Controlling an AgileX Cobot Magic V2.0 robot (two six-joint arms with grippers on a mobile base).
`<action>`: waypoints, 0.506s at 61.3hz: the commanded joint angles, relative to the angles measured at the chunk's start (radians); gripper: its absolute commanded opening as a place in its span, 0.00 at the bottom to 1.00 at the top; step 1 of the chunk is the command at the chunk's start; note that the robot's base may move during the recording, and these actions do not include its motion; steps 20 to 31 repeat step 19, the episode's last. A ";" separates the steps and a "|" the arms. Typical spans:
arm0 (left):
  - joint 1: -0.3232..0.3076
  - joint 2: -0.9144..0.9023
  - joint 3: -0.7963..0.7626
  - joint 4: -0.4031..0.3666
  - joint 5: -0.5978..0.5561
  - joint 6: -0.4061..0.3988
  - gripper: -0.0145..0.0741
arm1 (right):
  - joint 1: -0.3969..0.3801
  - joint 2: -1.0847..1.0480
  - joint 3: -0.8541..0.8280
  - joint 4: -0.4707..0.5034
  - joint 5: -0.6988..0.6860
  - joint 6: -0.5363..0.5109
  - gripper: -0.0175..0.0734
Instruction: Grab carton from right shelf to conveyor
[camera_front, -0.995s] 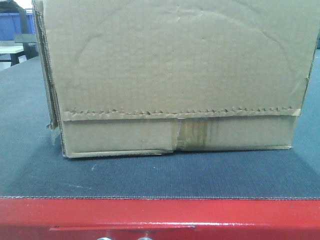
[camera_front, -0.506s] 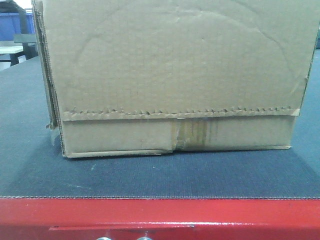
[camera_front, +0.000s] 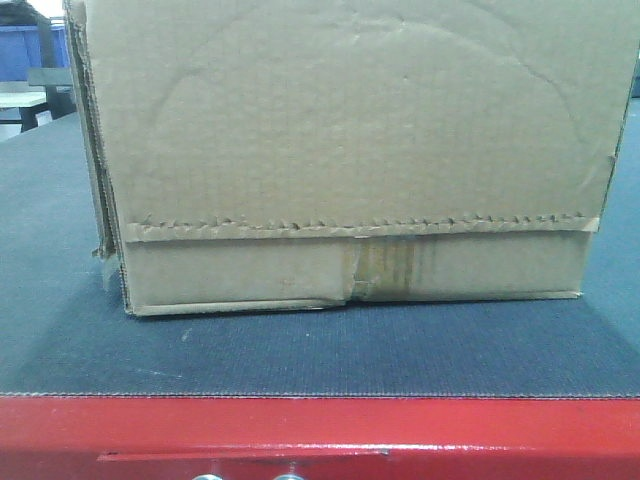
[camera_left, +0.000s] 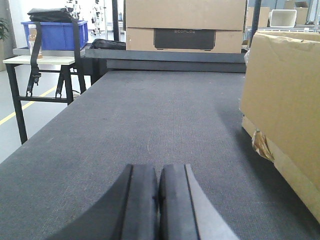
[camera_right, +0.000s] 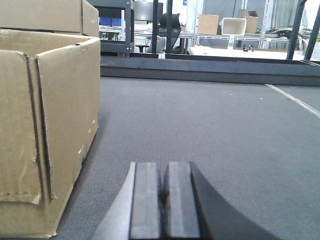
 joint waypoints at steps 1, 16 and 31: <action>0.005 -0.005 -0.002 -0.006 -0.016 0.000 0.18 | -0.002 -0.004 0.000 0.004 -0.029 -0.005 0.14; 0.005 -0.005 -0.002 -0.006 -0.016 0.000 0.18 | -0.002 -0.004 0.000 0.004 -0.029 -0.005 0.14; 0.005 -0.005 -0.002 -0.006 -0.016 0.000 0.18 | -0.002 -0.004 0.000 0.004 -0.029 -0.005 0.14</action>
